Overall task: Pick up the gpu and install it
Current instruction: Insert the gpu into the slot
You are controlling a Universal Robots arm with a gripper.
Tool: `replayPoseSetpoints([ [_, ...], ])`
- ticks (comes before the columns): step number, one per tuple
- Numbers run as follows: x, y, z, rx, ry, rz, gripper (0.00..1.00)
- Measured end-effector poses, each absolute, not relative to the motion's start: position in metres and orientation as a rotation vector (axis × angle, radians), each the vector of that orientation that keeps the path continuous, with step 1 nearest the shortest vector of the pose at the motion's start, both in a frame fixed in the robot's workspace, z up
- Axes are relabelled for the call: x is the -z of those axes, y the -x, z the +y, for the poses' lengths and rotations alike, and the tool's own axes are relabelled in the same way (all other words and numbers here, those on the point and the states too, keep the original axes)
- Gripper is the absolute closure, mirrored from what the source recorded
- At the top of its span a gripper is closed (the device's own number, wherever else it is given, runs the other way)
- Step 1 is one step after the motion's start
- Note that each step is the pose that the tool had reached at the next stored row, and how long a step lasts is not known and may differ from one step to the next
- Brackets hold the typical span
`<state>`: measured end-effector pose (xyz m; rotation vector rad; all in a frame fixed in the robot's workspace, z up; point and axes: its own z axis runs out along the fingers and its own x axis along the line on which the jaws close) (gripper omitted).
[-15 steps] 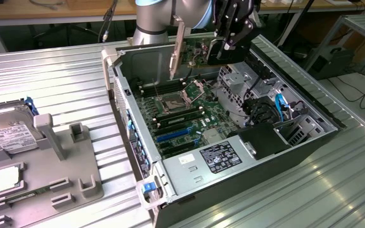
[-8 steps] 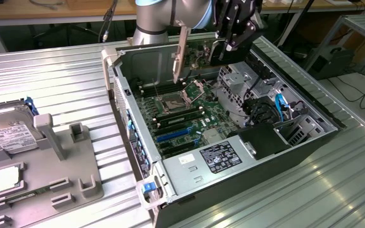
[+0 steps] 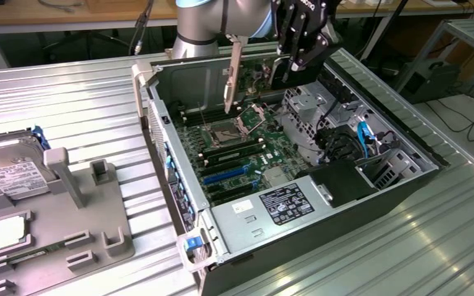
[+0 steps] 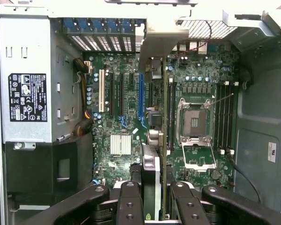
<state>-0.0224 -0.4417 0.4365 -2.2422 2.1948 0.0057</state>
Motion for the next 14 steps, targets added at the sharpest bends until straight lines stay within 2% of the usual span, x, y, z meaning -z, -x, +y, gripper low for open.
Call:
replayPoseSetpoints([
  [14,-0.418,0.024,-0.443,-0.02,2.248,2.197,0.72],
])
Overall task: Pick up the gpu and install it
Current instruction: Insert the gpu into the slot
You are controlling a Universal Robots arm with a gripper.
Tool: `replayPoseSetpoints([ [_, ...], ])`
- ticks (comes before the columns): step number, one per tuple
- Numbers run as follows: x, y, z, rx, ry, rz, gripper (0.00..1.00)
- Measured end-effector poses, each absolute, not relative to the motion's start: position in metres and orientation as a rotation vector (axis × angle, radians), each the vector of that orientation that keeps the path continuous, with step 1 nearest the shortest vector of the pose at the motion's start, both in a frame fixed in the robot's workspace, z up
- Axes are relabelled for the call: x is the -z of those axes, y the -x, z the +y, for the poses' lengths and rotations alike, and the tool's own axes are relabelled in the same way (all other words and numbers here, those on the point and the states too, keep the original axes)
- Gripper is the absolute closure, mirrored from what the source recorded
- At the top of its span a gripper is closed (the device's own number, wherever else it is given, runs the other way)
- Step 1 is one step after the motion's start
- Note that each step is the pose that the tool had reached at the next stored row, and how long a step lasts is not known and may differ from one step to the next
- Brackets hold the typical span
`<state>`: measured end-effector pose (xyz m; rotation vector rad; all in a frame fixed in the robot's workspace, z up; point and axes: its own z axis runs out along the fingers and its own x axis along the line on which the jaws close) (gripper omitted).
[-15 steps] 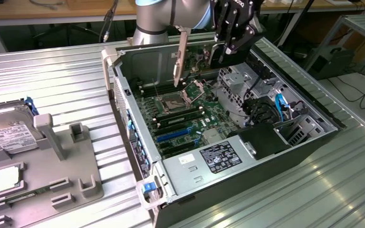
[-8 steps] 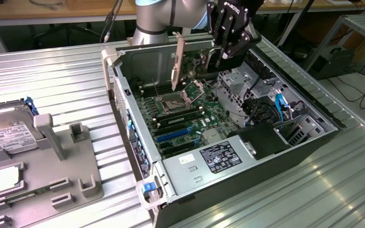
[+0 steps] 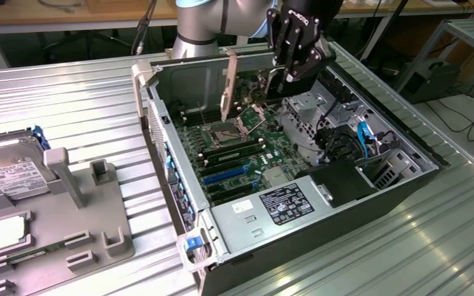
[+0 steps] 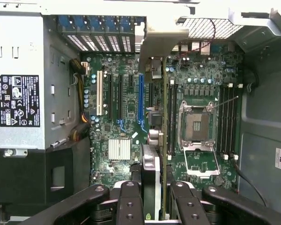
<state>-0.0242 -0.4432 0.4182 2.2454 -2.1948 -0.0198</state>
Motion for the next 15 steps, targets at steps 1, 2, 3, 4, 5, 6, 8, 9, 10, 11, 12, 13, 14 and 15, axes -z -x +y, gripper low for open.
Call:
replayPoseSetpoints([
  [1,-0.4175,0.0244,-0.4432,0.02,-2.245,-2.194,0.72],
  [2,-0.417,0.025,-0.4432,0.02,-2.244,-2.194,0.72],
  [3,-0.4165,0.0254,-0.4432,0.02,-2.243,-2.193,0.72],
  [4,-0.4162,0.0254,-0.4432,0.021,-2.243,-2.192,0.72],
  [5,-0.4158,0.0254,-0.4432,0.022,-2.242,-2.192,0.72],
  [6,-0.4154,0.0254,-0.4432,0.023,-2.242,-2.192,0.72],
  [8,-0.4143,0.0254,-0.4431,0.025,-2.241,-2.191,0.72],
  [9,-0.414,0.0254,-0.4431,0.025,-2.241,-2.191,0.72],
  [10,-0.414,0.0254,-0.4431,0.025,-2.241,-2.191,0.72],
  [11,-0.4138,0.0254,-0.4431,0.025,-2.241,-2.191,0.72],
  [12,-0.4135,0.0254,-0.4431,0.025,-2.241,-2.191,0.72],
  [13,-0.4132,0.0254,-0.4431,0.025,-2.241,-2.191,0.72],
  [14,-0.4128,0.0254,-0.4431,0.025,-2.241,-2.191,0.72],
  [15,-0.4124,0.0254,-0.4431,0.025,-2.241,-2.191,0.72],
])
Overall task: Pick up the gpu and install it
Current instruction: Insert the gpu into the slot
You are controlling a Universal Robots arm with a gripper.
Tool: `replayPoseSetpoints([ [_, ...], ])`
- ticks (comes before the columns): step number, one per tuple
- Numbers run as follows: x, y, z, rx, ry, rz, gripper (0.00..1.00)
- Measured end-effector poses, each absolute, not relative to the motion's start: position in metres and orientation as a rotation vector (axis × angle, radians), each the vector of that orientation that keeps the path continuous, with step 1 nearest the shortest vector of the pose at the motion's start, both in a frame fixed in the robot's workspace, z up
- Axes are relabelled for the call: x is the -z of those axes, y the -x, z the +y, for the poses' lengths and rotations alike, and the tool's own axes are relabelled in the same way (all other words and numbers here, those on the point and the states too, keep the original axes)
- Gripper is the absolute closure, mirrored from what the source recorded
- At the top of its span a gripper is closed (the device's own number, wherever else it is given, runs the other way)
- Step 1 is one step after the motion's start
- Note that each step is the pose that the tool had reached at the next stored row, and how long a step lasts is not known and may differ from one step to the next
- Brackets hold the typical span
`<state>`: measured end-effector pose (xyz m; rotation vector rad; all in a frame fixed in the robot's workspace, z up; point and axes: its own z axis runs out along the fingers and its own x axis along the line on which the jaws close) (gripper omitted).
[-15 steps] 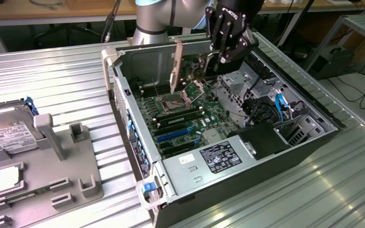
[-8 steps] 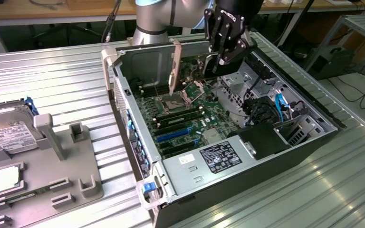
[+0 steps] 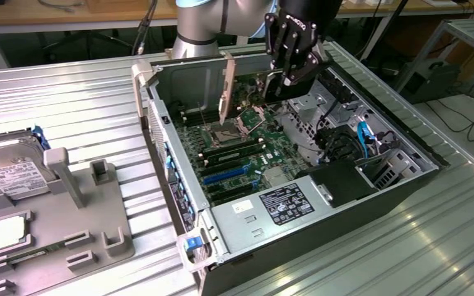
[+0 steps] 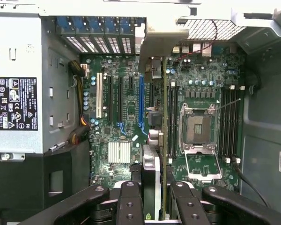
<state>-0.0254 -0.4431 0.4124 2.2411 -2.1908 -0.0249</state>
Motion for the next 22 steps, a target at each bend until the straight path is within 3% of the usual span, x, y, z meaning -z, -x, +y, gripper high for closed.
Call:
replayPoseSetpoints([
  [22,-0.394,0.025,-0.443,0.025,-2.241,-2.191,0.72],
])
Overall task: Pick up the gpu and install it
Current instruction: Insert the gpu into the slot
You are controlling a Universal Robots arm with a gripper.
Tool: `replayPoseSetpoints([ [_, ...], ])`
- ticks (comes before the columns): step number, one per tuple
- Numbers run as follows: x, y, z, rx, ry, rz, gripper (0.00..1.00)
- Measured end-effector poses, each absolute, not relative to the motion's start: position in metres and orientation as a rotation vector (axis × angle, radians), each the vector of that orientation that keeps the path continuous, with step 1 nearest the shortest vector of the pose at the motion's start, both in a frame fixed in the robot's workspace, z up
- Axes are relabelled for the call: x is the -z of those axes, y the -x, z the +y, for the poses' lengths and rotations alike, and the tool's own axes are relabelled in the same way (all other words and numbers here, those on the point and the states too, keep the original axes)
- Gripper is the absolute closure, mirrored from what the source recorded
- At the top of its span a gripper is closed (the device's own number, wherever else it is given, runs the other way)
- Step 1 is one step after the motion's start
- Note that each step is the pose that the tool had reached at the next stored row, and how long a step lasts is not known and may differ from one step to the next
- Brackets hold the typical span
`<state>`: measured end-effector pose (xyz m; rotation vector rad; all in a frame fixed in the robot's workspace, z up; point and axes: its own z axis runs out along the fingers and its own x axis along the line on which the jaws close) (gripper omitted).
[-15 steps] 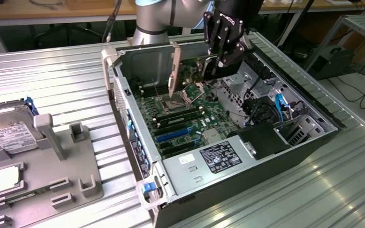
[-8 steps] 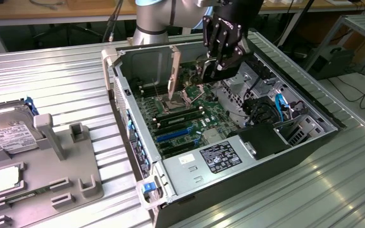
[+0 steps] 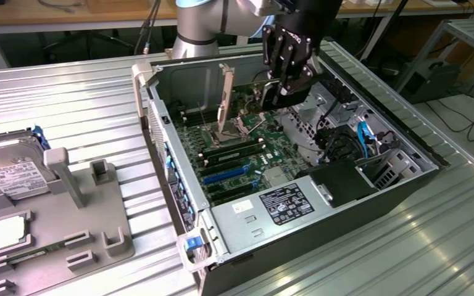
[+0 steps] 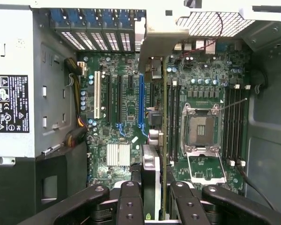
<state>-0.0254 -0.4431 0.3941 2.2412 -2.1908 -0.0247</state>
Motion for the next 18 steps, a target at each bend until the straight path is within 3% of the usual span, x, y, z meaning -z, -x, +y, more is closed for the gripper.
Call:
replayPoseSetpoints([
  [18,-0.378,0.032,-0.443,0.024,-2.241,-2.191,0.72],
])
